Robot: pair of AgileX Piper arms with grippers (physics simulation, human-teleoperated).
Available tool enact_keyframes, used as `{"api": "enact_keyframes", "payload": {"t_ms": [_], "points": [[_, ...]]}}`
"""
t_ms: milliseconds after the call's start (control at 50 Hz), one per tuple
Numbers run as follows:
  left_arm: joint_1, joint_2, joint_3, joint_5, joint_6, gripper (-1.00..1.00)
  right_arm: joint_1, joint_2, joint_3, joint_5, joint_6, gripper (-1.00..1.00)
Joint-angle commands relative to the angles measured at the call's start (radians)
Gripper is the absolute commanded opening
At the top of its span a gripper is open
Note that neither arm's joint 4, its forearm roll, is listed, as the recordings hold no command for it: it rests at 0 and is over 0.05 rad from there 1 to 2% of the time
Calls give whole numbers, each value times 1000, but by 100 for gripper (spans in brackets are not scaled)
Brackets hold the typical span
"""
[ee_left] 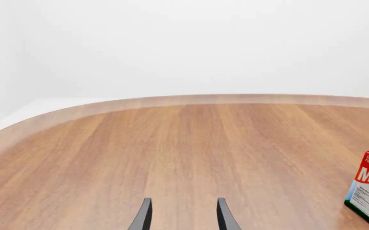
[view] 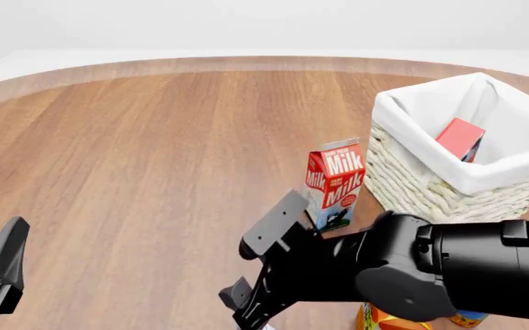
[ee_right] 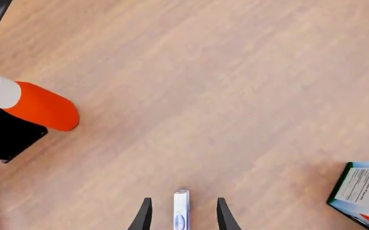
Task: Pick up the cream cheese box and the butter, and put them in the basket.
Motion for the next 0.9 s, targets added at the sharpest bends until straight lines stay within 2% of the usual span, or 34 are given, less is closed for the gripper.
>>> {"api": "enact_keyframes", "payload": {"t_ms": [20,100,360,420,900], "points": [[0,0,0,0,0,100,6,29,1,-12,-8,100],[0,0,0,0,0,100,3,15,-7,10,-8,100],[0,0,0,0,0,100,18,52,-6,-13,9,100],[0,0,0,0,0,100,17,70,9,-43,10,100],[0,0,0,0,0,100,22,68,7,-36,19,100]]}}
